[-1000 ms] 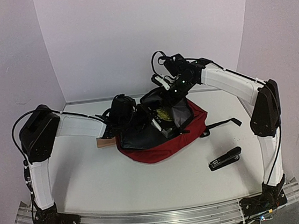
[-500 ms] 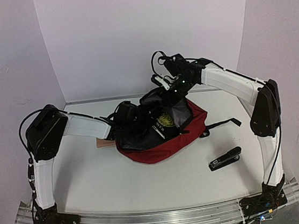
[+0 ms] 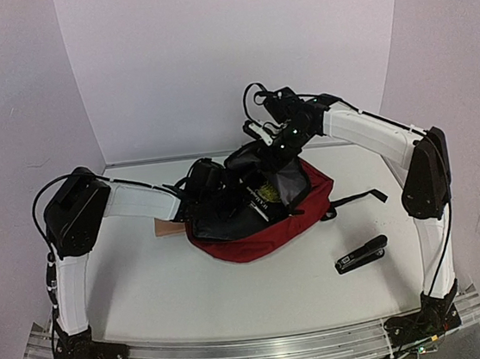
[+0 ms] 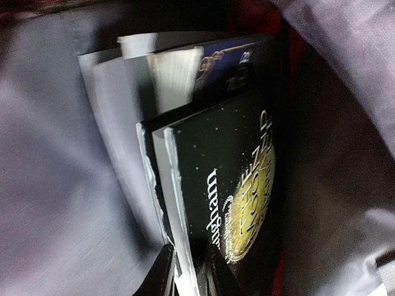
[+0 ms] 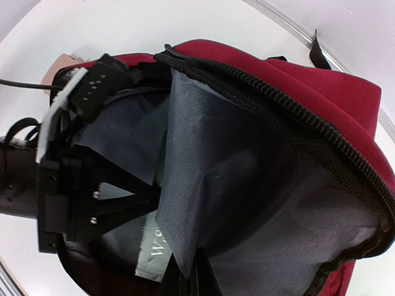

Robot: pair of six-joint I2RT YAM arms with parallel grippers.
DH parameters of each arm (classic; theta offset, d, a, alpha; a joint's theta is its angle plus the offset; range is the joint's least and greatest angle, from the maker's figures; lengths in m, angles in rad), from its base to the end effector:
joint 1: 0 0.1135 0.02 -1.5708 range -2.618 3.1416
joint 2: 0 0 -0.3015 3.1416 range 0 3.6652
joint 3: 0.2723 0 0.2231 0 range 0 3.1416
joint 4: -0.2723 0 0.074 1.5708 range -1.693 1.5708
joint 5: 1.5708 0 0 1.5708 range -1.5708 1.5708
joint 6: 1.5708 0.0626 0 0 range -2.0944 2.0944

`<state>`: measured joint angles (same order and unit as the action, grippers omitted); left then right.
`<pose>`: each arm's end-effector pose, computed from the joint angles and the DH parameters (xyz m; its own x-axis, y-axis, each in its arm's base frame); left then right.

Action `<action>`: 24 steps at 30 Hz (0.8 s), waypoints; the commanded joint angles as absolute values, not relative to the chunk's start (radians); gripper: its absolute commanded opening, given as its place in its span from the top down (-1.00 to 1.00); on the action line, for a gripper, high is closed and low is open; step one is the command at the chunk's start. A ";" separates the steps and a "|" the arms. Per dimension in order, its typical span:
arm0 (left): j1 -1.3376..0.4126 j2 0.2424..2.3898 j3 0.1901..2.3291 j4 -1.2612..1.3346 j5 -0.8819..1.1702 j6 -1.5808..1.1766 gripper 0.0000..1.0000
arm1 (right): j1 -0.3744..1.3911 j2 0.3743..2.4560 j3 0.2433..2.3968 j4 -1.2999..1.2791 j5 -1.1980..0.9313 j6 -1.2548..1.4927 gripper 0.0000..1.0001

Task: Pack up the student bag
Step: Place the book in the student bag.

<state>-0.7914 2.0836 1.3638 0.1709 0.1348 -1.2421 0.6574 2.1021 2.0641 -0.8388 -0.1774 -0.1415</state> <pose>0.3350 -0.3510 0.2087 -0.8618 -0.4622 -0.2090 -0.0935 0.5498 -0.8301 0.3704 0.2999 0.3210 -0.5050 -0.5652 -0.6524 -0.7697 0.6369 0.0441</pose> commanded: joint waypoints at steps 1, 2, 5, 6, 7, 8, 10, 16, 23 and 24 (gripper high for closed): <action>-0.792 2.175 1.486 0.241 0.210 -1.191 0.74 | 0.659 2.062 2.055 -0.807 -0.224 -0.147 1.00; -0.792 2.195 1.520 0.238 0.225 -1.184 0.76 | 0.658 2.060 2.052 -0.807 -0.228 -0.147 1.00; -0.791 2.246 1.578 0.248 0.263 -1.164 0.80 | 0.655 2.061 2.051 -0.807 -0.237 -0.146 1.00; -0.790 2.247 1.579 0.256 0.272 -1.155 0.80 | 0.655 2.063 2.051 -0.807 -0.238 -0.146 1.00; -0.790 2.239 1.567 0.269 0.279 -1.146 0.79 | 0.654 2.063 2.051 -0.807 -0.237 -0.146 1.00; -0.789 2.223 1.549 0.279 0.281 -1.137 0.72 | 0.652 2.064 2.051 -0.809 -0.235 -0.148 1.00; -0.790 2.173 1.517 0.264 0.272 -1.101 0.56 | 0.648 2.068 2.051 -0.809 -0.234 -0.153 1.00; -0.793 1.956 1.373 0.089 0.204 -0.974 -0.12 | 0.631 2.074 2.031 -0.807 -0.235 -0.157 1.00; -0.781 1.748 1.248 -0.168 0.059 -0.875 -0.54 | 0.630 2.061 1.968 -0.806 -0.240 -0.165 1.00; -0.771 1.731 1.238 -0.200 0.041 -0.866 -0.60 | 0.631 2.059 1.951 -0.806 -0.239 -0.167 1.00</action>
